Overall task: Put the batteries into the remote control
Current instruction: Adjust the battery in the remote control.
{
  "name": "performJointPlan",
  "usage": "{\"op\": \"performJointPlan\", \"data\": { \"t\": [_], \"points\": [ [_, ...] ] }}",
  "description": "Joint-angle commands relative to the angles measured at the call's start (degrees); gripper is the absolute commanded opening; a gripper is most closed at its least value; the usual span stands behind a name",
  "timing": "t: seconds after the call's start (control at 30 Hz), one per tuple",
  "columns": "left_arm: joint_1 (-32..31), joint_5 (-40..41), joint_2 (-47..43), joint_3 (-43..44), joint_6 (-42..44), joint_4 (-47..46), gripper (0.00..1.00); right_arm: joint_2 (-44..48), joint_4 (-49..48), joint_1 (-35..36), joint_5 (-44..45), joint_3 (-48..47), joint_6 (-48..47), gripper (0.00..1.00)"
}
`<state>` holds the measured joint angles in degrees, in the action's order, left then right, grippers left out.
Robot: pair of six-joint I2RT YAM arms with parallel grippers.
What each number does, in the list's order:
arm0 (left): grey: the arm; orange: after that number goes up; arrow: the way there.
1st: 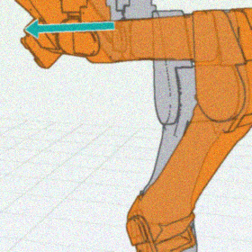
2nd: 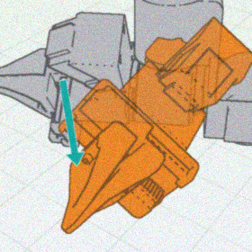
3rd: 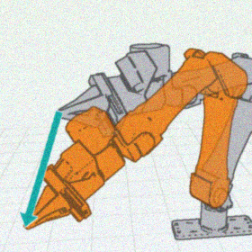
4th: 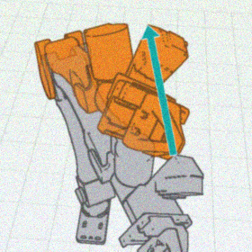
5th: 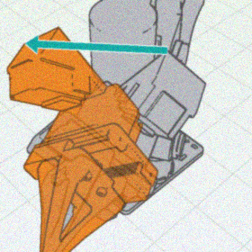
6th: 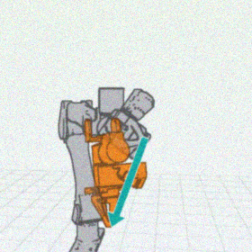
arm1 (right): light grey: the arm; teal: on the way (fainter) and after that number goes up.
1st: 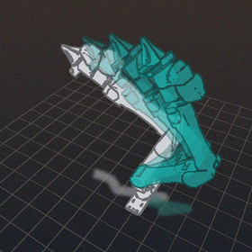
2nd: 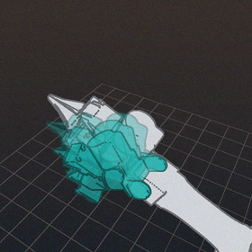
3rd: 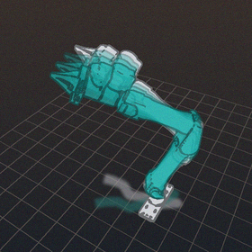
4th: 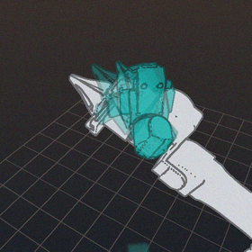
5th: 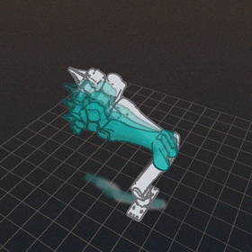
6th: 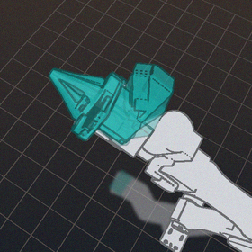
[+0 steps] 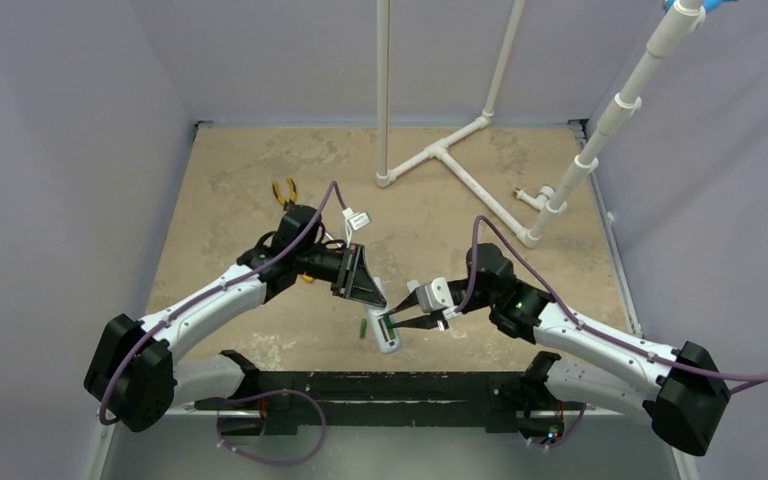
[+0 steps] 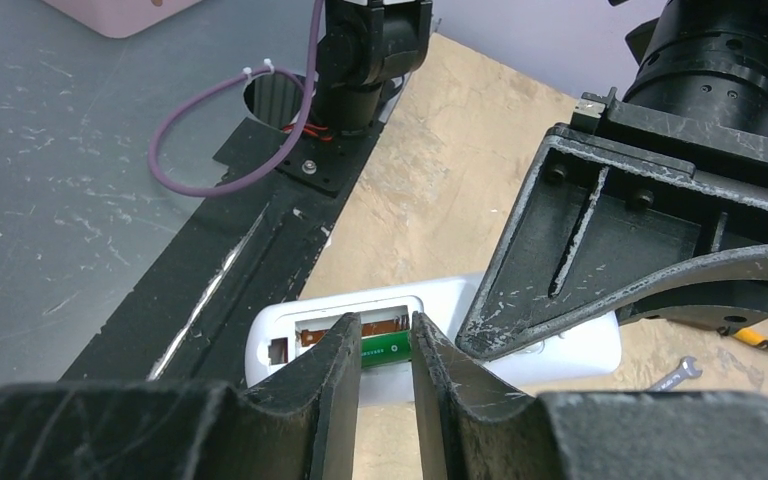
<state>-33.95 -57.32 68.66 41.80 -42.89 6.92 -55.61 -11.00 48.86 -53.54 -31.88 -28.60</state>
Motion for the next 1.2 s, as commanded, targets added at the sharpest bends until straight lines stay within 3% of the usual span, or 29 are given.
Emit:
{"op": "performJointPlan", "data": {
  "t": [0.0, 0.5, 0.93, 1.17],
  "points": [
    [-0.6, -2.0, -1.0, 2.4, -0.6, -2.0, 0.00, -0.1, 0.1, 0.4, -0.1, -0.6, -1.0, 0.23],
    [-0.6, -1.6, -0.7, 2.8, -1.5, -2.8, 0.00, -1.4, 8.3, 0.5, -1.5, -2.9, -6.2, 0.11],
    [-0.6, -2.4, -0.3, 2.1, -4.9, -8.3, 0.00, -3.7, 19.6, 0.6, -0.3, -5.7, -13.7, 0.05],
    [-0.6, -2.9, 0.0, 2.1, -5.9, -9.4, 0.00, -3.4, 21.0, 0.6, 0.0, -5.3, -14.6, 0.05]
  ]
}}
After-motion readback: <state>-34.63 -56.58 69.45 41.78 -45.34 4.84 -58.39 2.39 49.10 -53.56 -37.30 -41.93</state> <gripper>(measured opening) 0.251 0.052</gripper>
